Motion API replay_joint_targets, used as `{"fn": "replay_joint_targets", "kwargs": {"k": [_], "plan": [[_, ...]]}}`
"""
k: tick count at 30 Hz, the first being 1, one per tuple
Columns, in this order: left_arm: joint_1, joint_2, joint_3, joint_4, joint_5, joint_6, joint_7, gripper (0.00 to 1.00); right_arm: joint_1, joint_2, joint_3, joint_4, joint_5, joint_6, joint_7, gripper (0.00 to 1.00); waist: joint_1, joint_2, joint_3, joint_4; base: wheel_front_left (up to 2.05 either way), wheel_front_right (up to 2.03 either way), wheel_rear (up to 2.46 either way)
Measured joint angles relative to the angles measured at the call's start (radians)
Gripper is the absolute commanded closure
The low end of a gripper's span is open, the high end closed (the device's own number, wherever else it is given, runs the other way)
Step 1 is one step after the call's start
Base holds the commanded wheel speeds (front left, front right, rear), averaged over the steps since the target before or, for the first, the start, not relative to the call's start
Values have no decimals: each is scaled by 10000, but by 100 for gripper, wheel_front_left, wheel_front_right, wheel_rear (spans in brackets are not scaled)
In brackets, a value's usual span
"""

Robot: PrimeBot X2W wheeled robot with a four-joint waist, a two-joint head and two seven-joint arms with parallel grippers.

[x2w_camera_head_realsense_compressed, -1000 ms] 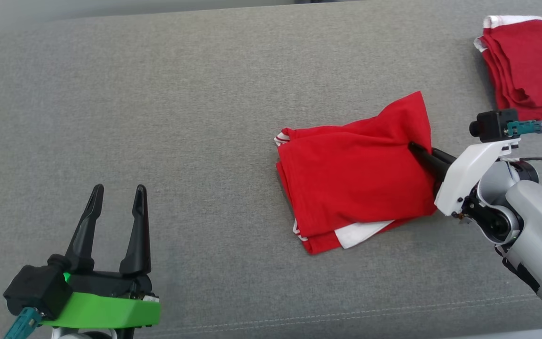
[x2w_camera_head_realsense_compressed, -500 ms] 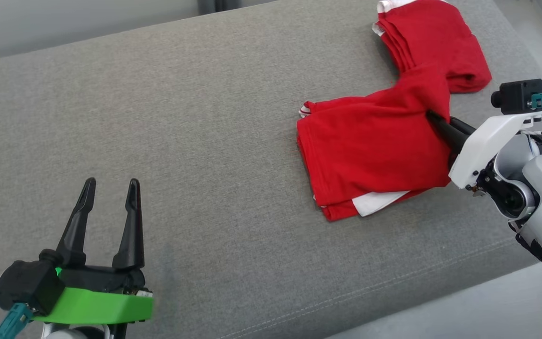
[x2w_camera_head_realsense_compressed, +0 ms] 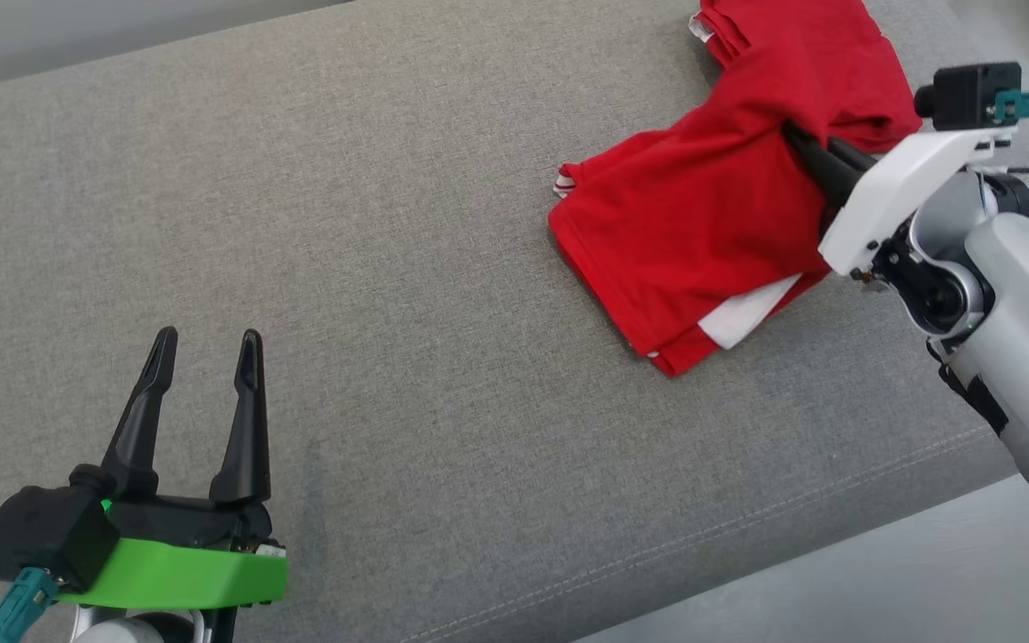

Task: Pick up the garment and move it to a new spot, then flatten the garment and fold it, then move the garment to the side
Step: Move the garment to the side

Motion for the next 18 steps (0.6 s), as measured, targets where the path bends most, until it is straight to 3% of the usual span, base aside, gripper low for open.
{"fn": "replay_joint_targets", "kwargs": {"k": [11, 18], "plan": [[-23, 65, -90, -6, -6, 27, 46, 0, -2278, 949, -610, 947, -535, 0, 794, 100, 0, 0, 110, 180, 0, 0, 0], [-263, 42, -217, 52, -6, -19, 71, 0, -3161, 897, -978, 1634, -953, 0, 1099, 100, 0, 0, 367, 398, 0, 0, 0]]}}
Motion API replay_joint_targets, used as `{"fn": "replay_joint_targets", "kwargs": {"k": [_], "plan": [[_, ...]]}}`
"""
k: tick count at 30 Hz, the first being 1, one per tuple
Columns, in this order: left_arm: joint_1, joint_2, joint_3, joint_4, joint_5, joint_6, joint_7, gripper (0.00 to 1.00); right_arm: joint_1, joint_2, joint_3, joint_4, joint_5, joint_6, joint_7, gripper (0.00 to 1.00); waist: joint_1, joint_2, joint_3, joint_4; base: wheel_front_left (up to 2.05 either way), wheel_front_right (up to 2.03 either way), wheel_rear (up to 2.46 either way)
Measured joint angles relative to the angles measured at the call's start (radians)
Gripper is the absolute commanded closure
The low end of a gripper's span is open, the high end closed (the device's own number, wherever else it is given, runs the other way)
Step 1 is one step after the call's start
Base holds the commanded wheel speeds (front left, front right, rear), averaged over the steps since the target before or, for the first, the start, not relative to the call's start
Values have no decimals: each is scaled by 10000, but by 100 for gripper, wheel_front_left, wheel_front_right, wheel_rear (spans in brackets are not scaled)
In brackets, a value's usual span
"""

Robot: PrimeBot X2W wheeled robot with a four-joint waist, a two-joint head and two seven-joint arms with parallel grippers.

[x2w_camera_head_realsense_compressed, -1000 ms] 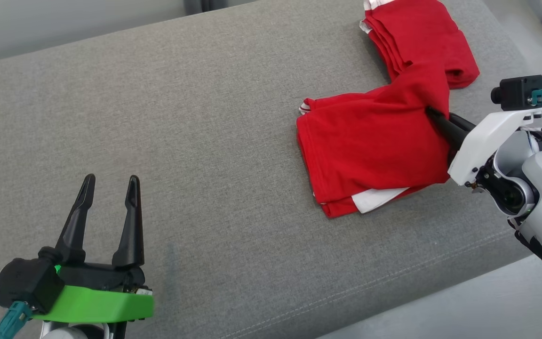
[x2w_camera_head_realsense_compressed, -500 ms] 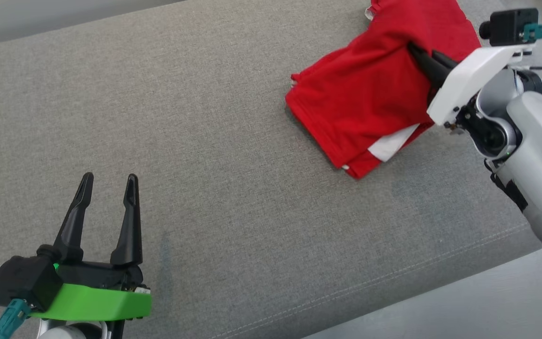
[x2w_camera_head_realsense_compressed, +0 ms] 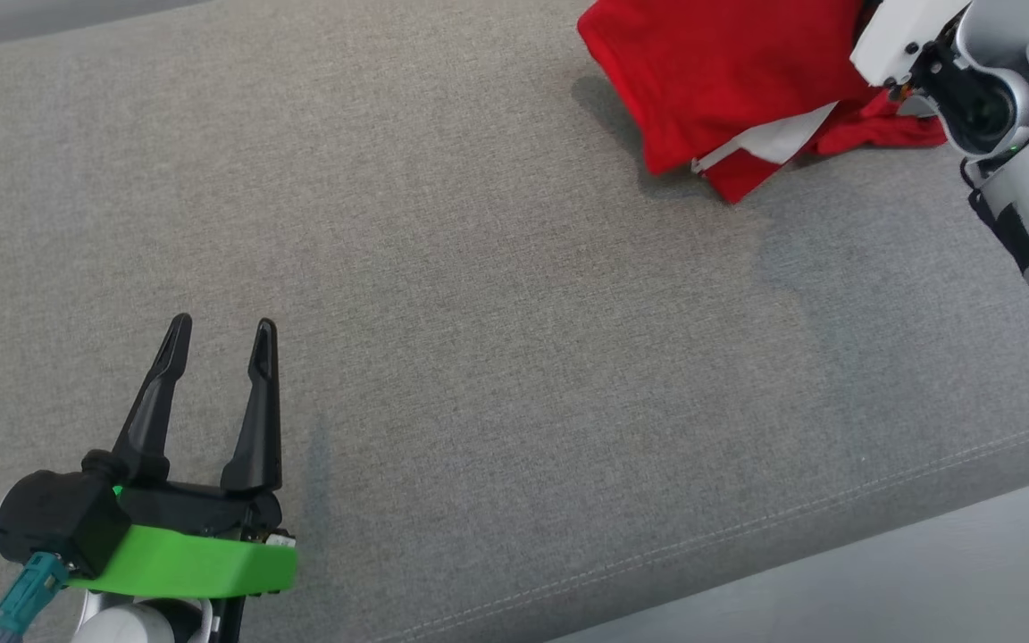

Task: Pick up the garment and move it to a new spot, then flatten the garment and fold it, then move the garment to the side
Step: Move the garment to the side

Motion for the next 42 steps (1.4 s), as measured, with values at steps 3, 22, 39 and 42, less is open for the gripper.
{"fn": "replay_joint_targets", "kwargs": {"k": [3, 22, 39, 42], "plan": [[-122, 13, -27, -12, 21, -17, 10, 0, -373, -136, -265, 418, -153, 0, 23, 100, 0, 0, 178, 115, 0, 0, 0], [-615, 324, 15, -566, 290, 56, 268, 0, -1448, -1705, -1011, 1695, -1452, 0, 77, 100, 0, 0, 1477, 630, 0, 0, 0], [-1031, 646, -58, -957, 476, 107, 619, 0, -1879, -2579, -1298, 4447, -4061, 2, -2750, 0, 0, 0, 2787, 1368, 0, 0, 0], [-1041, 690, -58, -1028, 518, 144, 665, 0, -1967, -2638, -1258, 4575, -4466, 2, -3135, 0, 0, 0, 2936, 1410, 0, 0, 0]]}}
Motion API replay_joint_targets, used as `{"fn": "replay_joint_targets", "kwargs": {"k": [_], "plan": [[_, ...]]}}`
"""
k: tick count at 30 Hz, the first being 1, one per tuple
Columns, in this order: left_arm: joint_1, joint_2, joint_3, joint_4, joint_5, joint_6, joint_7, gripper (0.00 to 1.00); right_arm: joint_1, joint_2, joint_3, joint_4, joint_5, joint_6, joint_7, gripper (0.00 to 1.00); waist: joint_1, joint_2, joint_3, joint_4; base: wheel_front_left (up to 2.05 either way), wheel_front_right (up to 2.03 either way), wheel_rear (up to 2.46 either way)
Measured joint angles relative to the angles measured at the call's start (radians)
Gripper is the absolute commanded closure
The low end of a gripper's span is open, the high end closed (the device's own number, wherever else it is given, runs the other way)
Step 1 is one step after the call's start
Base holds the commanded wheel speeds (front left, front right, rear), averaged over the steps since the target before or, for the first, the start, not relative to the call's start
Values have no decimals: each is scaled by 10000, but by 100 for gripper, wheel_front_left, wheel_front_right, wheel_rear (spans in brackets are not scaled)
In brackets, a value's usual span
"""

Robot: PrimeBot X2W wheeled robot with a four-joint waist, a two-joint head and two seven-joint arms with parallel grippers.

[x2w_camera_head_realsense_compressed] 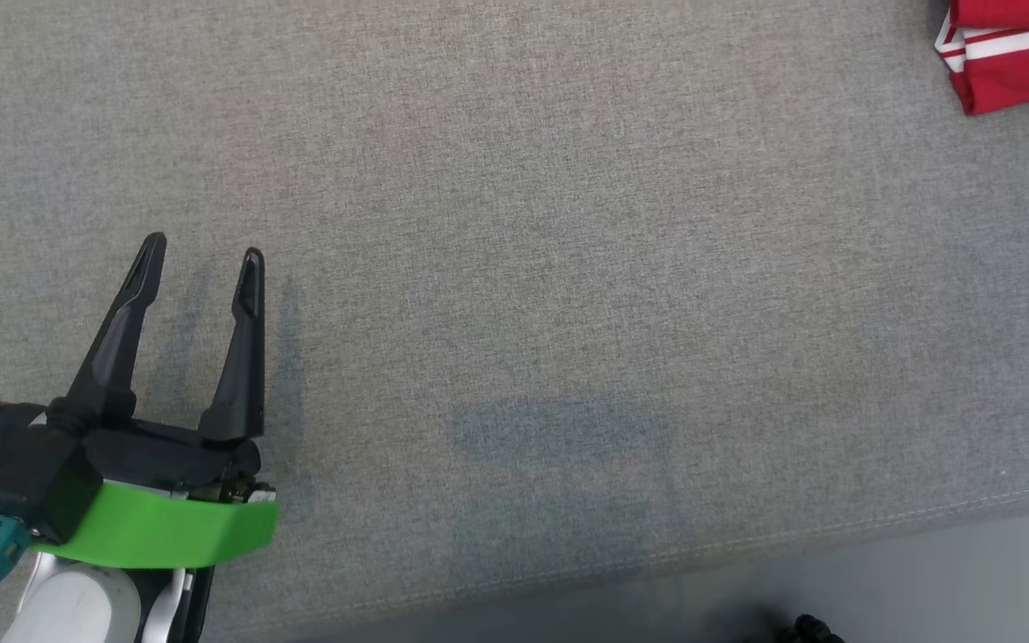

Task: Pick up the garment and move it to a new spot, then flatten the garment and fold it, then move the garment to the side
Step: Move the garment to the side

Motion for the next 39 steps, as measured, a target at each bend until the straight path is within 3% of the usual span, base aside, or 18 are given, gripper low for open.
{"fn": "replay_joint_targets", "kwargs": {"k": [12, 20, 26, 32, 39], "plan": [[-139, 121, -38, -81, 40, 15, 130, 0, 211, -245, -798, 267, -631, 2, -616, 0, 0, 0, 70, -143, 0, 0, 0], [-211, -10, 65, 35, -244, 13, -6, 0, 275, 198, -1005, 150, -633, 2, -926, 0, 0, 0, -323, -343, 0, 0, 0], [-311, -155, 234, 539, -579, -23, -148, 0, 732, 878, -654, -890, -211, 4, -1145, 0, 0, 0, -932, -515, 0, 0, 0], [-341, -533, 247, 1582, -773, 96, -364, 0, 1897, 1104, -476, -2303, 439, 4, -1315, 0, -2, 0, -1713, -572, 0, 0, 0], [-270, -1120, 447, 2995, -826, 226, -886, 0, 3747, 1532, -1156, -4013, 782, 2, -1361, 0, -2, 0, -2678, -471, 0, 0, 0]]}}
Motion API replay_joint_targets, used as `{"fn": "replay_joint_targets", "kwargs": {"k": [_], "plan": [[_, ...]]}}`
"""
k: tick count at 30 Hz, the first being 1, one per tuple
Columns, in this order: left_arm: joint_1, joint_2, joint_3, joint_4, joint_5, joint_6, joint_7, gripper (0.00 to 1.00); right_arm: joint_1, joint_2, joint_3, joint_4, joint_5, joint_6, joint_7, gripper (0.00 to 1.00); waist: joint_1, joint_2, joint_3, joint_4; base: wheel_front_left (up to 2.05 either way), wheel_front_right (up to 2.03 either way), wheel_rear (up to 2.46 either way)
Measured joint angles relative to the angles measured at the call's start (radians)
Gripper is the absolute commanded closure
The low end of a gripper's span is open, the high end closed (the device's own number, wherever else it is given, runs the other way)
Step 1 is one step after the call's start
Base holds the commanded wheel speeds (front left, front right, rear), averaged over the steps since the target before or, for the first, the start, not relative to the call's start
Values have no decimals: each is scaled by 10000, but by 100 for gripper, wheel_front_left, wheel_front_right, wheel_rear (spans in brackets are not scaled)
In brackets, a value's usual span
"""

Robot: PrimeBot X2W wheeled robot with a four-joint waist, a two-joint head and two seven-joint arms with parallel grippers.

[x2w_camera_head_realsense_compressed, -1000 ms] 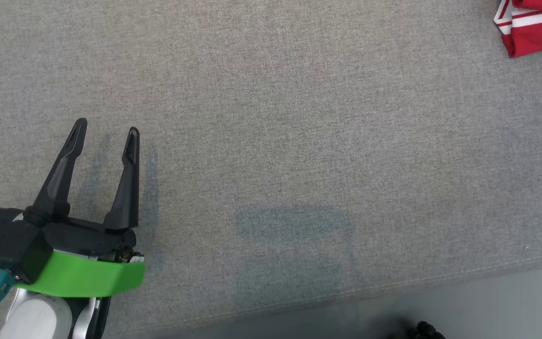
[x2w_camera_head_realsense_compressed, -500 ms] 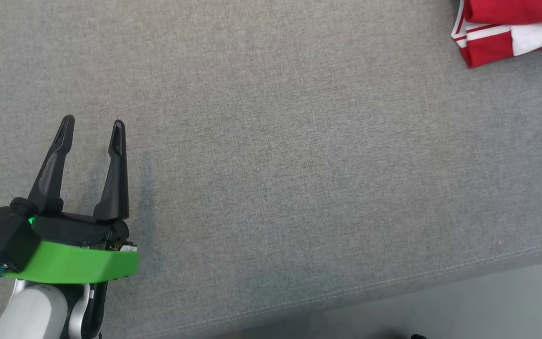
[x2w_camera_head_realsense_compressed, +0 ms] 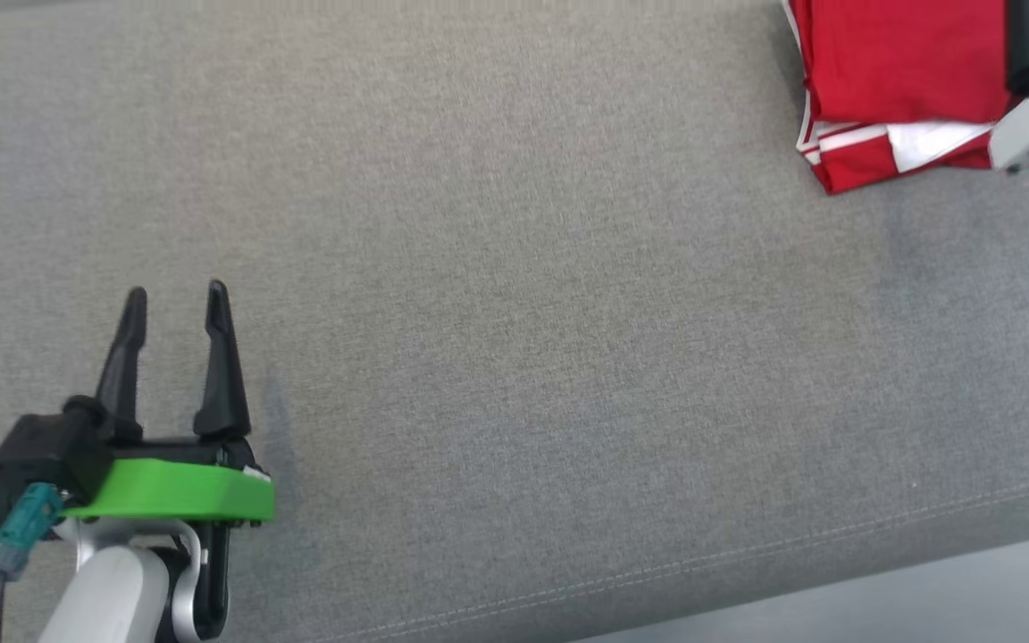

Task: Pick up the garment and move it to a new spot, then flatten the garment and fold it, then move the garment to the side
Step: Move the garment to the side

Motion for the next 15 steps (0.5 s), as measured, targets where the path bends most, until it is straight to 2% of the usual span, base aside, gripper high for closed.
{"fn": "replay_joint_targets", "kwargs": {"k": [7, 15], "plan": [[267, -353, 2, 1057, 167, 224, -115, 0, 2402, 1028, -1423, -2013, -972, 0, -6, 0, 0, 0, -934, 290, 0, 0, 0], [896, -671, 224, 1298, 221, 211, -146, 0, 5200, 2754, -3058, -4144, -2589, -2, -10, 0, 0, 0, -1785, 792, 0, 0, 0]]}}
